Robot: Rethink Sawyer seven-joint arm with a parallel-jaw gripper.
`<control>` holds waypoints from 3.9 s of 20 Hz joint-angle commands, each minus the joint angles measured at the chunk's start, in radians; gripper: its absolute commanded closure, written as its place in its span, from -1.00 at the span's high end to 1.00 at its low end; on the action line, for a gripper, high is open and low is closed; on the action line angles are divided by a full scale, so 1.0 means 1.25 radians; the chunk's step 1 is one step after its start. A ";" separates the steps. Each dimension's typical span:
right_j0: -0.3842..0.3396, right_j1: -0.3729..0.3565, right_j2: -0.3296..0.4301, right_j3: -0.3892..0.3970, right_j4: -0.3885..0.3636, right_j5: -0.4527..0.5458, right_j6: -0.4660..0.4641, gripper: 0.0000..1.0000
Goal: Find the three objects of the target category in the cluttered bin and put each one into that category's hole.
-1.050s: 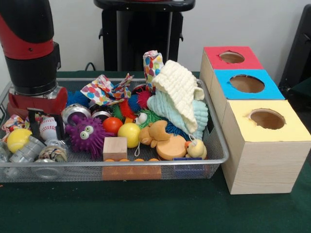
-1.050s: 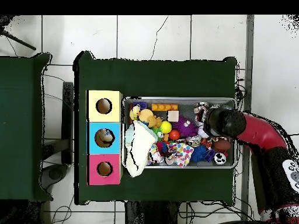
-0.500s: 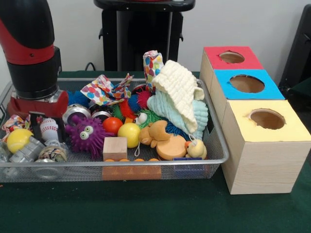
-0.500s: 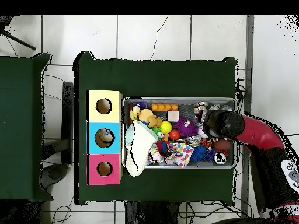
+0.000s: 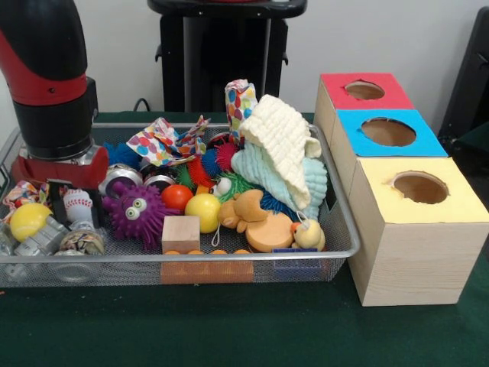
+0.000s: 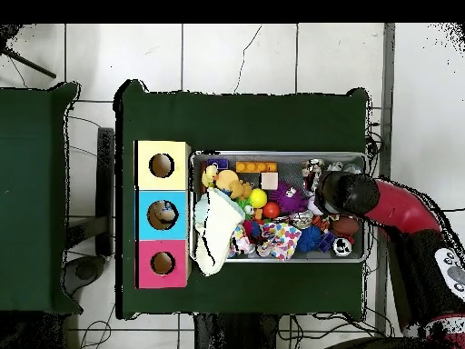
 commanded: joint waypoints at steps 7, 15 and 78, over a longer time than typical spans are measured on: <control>-0.030 0.145 0.023 0.003 -0.034 -0.060 -0.012 1.00; -0.021 0.161 0.019 0.002 -0.042 -0.114 0.020 1.00; -0.042 0.024 -0.072 0.124 -0.022 -0.087 0.036 -1.00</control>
